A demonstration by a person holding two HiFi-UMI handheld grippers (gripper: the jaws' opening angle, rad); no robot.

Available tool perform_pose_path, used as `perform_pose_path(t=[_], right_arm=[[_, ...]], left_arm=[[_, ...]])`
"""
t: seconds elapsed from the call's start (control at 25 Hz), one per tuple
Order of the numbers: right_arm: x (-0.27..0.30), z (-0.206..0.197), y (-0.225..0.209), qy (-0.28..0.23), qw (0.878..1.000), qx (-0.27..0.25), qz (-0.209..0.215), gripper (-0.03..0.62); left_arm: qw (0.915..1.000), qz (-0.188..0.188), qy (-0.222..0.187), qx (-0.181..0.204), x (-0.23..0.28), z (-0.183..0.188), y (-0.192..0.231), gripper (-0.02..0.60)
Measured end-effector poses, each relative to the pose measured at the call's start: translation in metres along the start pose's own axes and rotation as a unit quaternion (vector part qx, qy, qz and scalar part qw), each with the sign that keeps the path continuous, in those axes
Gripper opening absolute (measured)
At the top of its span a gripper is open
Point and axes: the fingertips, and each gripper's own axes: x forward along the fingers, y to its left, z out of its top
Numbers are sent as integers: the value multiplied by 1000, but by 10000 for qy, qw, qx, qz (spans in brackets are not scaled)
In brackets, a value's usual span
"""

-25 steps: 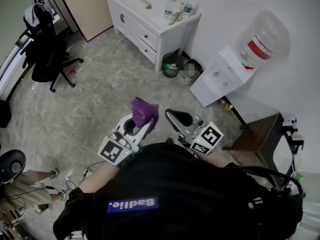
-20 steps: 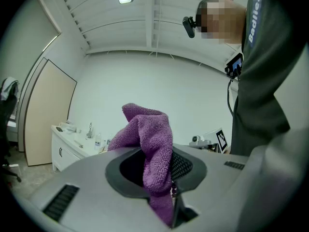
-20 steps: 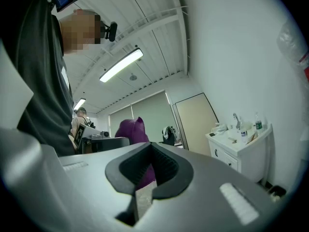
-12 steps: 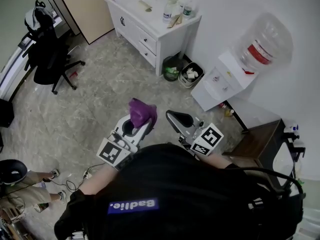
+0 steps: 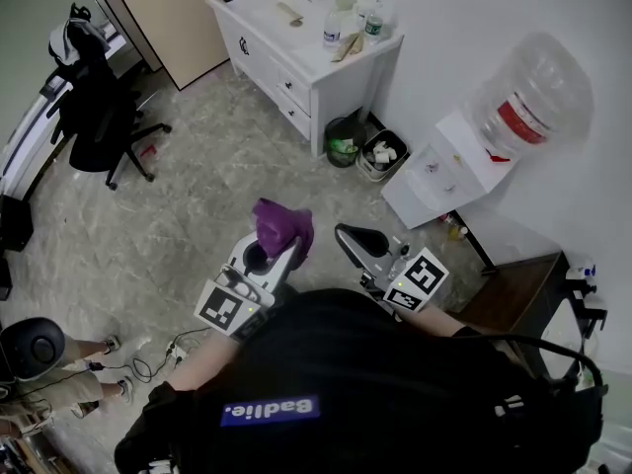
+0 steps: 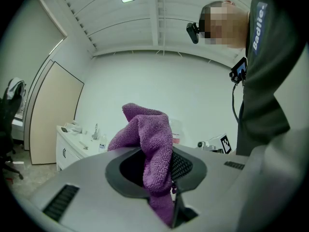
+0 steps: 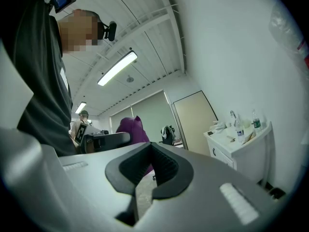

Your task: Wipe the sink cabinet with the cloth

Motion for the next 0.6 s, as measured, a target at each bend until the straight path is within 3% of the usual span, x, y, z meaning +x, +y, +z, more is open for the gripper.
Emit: perform_pose_path(t=[0.24,0.6], right_arm=[[43,-3,-51,125,9995,-53,-269,-3],[196,16,-150,292,9957,-119,-875,-3]], left_arm=[[9998,-211,-1,22,30,2,65,84],[9972,-732,119,37,81,37,248,84]])
